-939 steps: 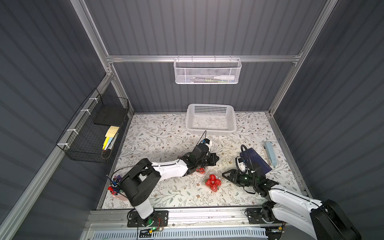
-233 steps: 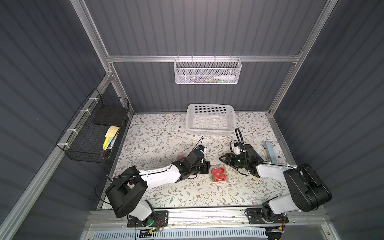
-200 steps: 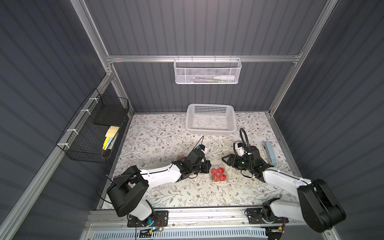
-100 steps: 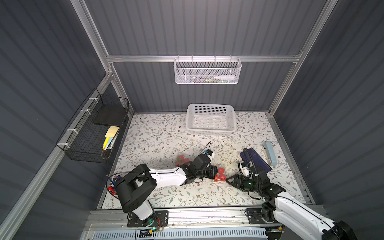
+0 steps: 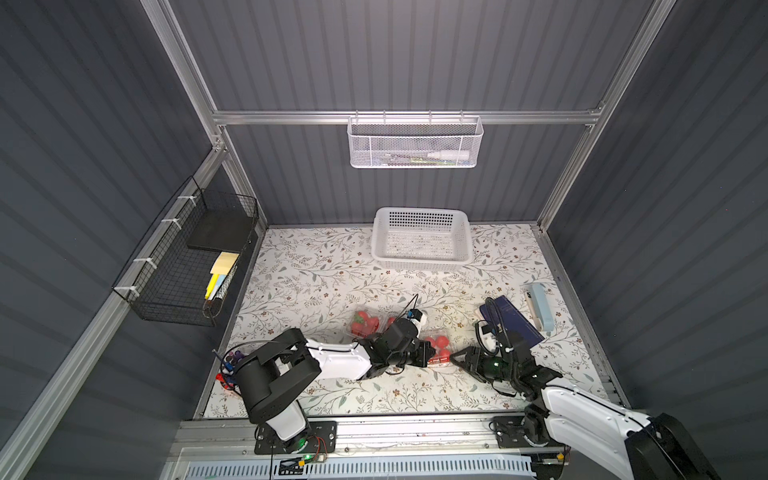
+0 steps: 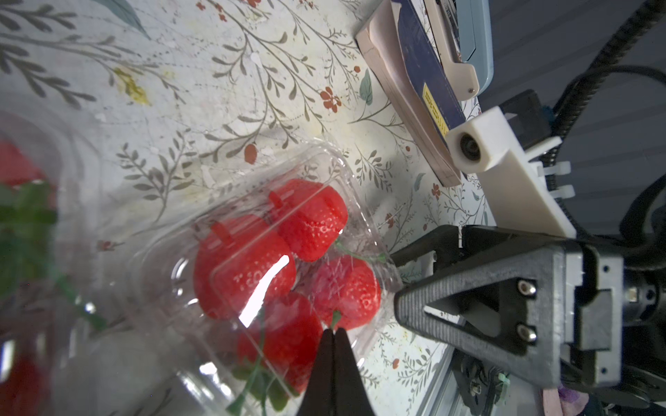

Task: Pack strawberries into containers
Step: Close the packing box at the center of the board.

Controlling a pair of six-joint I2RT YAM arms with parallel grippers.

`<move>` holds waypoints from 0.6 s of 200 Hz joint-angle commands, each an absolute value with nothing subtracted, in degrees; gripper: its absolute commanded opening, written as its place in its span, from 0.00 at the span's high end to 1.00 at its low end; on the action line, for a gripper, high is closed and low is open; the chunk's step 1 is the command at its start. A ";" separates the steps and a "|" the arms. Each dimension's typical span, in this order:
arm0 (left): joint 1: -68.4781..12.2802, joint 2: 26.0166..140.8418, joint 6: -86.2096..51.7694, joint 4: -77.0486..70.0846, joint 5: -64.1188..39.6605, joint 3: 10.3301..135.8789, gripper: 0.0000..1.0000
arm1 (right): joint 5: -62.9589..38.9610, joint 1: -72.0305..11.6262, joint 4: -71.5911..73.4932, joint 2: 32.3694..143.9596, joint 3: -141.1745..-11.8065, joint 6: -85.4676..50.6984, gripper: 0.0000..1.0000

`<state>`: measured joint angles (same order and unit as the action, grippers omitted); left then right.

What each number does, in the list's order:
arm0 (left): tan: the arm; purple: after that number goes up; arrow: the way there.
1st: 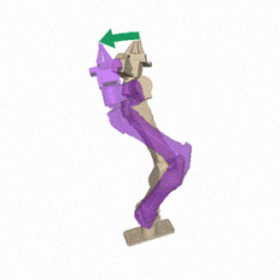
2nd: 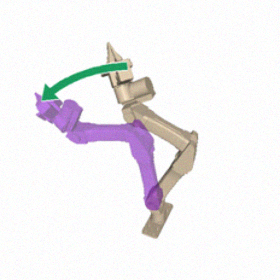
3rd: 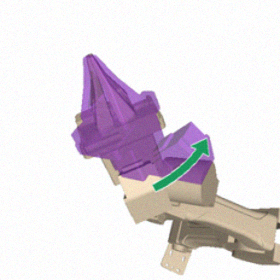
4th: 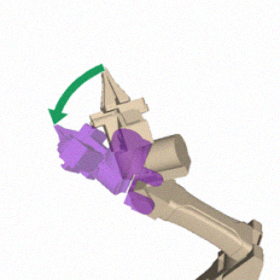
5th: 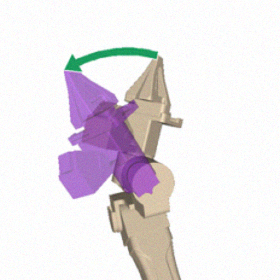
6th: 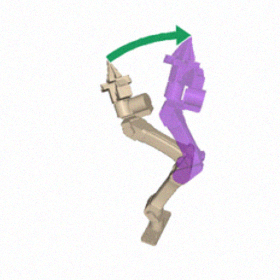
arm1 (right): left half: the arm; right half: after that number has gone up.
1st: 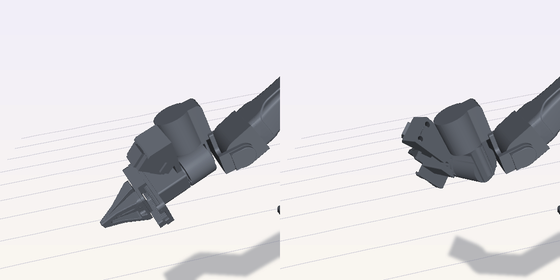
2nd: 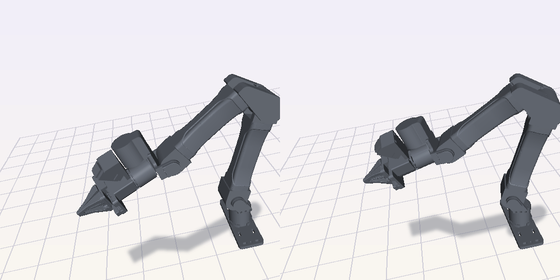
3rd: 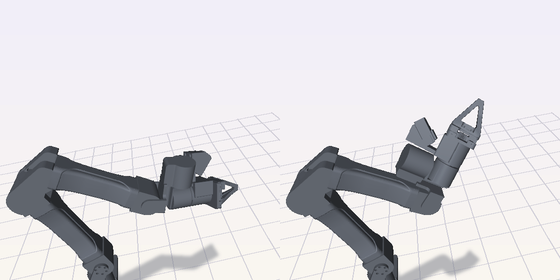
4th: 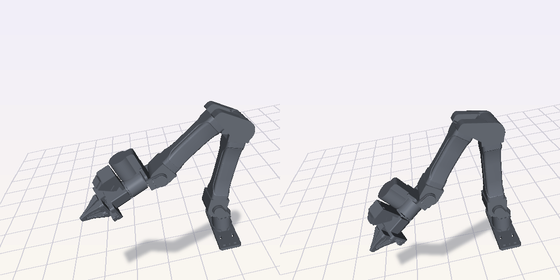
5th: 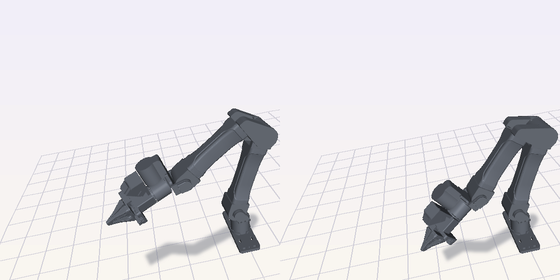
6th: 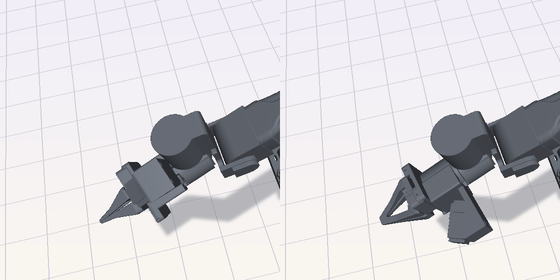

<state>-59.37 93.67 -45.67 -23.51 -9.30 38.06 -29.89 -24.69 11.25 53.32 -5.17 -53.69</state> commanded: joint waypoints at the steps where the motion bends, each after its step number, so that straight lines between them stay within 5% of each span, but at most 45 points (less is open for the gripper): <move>1: -59.33 94.96 -45.55 -22.94 -10.03 37.50 1.00 | -28.91 -24.96 15.14 53.88 -5.10 -54.64 0.47; 120: -59.35 96.94 -45.95 -25.14 -11.63 36.04 1.00 | -29.01 -25.64 16.70 55.73 -4.66 -55.28 0.72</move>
<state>-59.37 95.33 -45.69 -26.63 -11.11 37.67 -29.34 -25.17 16.47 55.57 -5.17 -55.09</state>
